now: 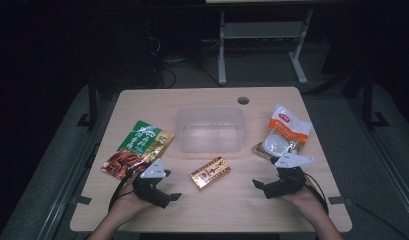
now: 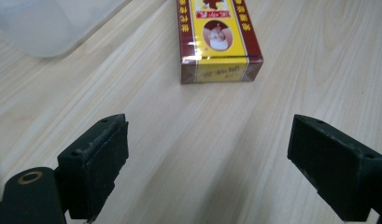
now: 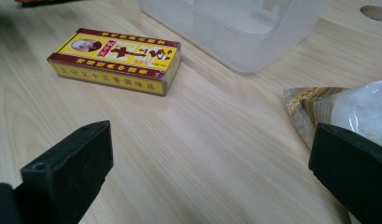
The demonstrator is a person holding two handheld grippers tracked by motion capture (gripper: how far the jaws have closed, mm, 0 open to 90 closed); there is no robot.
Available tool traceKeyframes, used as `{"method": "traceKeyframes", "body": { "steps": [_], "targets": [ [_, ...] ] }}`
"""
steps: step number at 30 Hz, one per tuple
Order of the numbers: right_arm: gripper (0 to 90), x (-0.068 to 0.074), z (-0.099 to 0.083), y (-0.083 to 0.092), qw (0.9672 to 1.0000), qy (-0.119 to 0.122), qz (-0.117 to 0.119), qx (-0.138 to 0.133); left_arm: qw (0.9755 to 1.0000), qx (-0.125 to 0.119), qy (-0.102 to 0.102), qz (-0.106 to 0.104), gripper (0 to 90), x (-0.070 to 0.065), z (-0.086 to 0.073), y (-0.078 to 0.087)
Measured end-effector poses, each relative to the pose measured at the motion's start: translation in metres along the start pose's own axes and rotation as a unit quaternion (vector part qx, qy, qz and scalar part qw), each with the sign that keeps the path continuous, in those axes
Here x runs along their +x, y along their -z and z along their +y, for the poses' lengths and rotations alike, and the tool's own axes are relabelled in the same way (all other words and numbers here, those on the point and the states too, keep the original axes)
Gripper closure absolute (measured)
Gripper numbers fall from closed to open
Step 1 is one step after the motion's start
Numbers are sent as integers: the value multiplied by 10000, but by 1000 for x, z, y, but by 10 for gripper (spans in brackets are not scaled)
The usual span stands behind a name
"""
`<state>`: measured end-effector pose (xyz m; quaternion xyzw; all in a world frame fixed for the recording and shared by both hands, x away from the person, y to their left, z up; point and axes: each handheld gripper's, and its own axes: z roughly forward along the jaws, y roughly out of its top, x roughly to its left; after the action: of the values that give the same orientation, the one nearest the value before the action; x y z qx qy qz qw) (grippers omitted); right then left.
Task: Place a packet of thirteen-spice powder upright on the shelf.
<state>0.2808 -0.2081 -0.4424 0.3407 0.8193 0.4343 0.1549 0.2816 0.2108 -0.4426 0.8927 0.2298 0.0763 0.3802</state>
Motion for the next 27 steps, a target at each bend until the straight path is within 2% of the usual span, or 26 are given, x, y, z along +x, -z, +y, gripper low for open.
{"method": "traceKeyframes", "body": {
  "steps": [4,8,9,10,14,19,21,27],
  "targets": [
    [0,2,-1,2,10000,-1,-33,-22,10000,-79,-19,-50,119,0,8,-3],
    [0,3,-5,5,10000,14,-57,-37,9999,-33,-72,-65,119,2,15,-6],
    [0,4,-6,6,10000,1,-73,-27,9999,-90,-5,-69,119,2,21,-9],
    [0,4,-6,6,10000,2,-75,-33,9999,-31,-71,-72,119,2,24,-11],
    [0,4,-5,7,9999,-9,-78,-87,10000,-40,1,-38,119,2,32,-16],
    [0,5,-4,5,9999,40,-87,-104,9999,3,-145,-20,119,0,45,-22],
    [0,6,-3,5,9999,61,-85,-119,9999,-5,-132,-31,119,-1,49,-25],
    [0,4,0,0,9999,44,-52,-118,9996,91,-268,24,119,-2,56,-33]
  ]
}}
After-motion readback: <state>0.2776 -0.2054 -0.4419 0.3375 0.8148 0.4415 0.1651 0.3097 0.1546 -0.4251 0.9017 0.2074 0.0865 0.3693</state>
